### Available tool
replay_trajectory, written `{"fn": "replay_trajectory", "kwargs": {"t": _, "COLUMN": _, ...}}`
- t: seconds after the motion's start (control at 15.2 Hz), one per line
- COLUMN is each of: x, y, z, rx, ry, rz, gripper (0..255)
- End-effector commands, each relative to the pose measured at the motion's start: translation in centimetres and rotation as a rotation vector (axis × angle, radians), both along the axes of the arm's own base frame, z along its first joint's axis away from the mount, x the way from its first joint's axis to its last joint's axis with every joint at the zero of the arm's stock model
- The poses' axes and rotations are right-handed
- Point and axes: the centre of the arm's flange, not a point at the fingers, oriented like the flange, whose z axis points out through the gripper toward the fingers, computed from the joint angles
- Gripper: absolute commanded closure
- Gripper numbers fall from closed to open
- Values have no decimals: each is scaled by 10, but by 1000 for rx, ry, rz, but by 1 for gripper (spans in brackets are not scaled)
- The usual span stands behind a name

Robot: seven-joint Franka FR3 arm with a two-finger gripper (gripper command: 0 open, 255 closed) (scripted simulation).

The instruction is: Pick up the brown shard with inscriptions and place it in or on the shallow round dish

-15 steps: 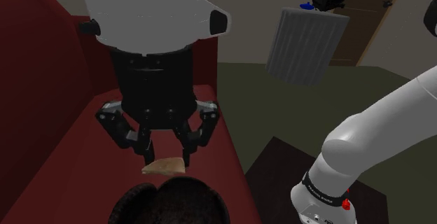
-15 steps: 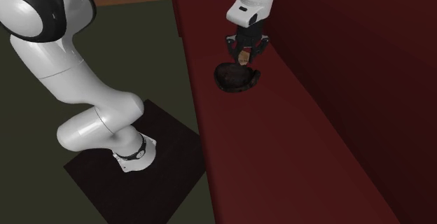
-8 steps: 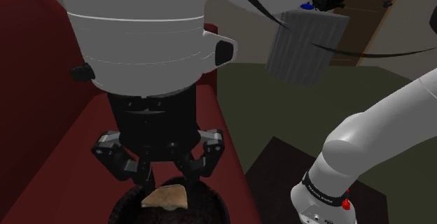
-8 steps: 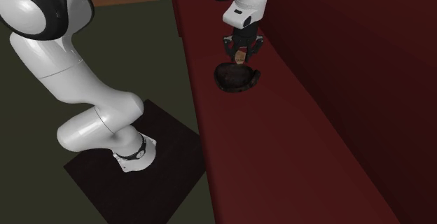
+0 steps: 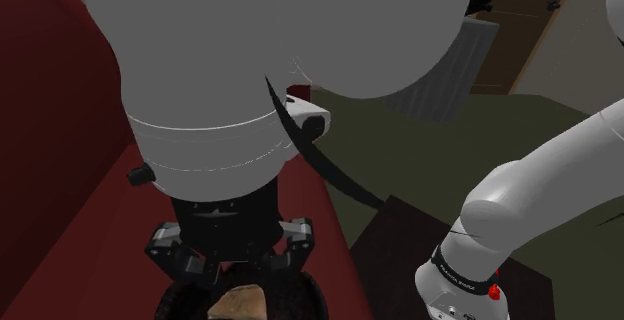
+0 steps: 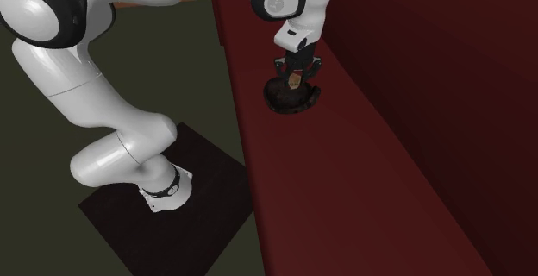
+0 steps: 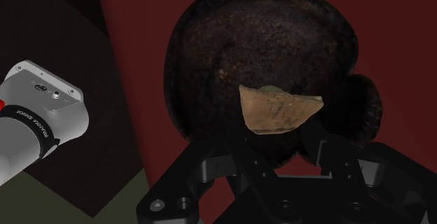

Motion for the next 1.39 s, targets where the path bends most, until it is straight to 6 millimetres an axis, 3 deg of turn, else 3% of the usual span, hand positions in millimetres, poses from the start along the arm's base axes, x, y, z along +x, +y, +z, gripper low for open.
{"fn": "replay_trajectory", "kwargs": {"t": 0.0, "x": 0, "y": 0, "z": -12, "rx": 0, "ry": 0, "rz": 0, "gripper": 255}}
{"fn": "replay_trajectory", "kwargs": {"t": 0.53, "x": 0, "y": 0, "z": -12, "rx": 0, "ry": 0, "rz": 0, "gripper": 255}}
{"fn": "replay_trajectory", "kwargs": {"t": 0.59, "x": 0, "y": 0, "z": -12, "rx": 0, "ry": 0, "rz": 0, "gripper": 0}}
{"fn": "replay_trajectory", "kwargs": {"t": 0.92, "x": 0, "y": 0, "z": -12, "rx": 0, "ry": 0, "rz": 0, "gripper": 0}}
{"fn": "replay_trajectory", "kwargs": {"t": 1.19, "x": 2, "y": 1, "z": 38, "rx": 0, "ry": 0, "rz": 0, "gripper": 0}}
{"fn": "replay_trajectory", "kwargs": {"t": 1.32, "x": 2, "y": 1, "z": 38, "rx": 0, "ry": 0, "rz": 0, "gripper": 0}}
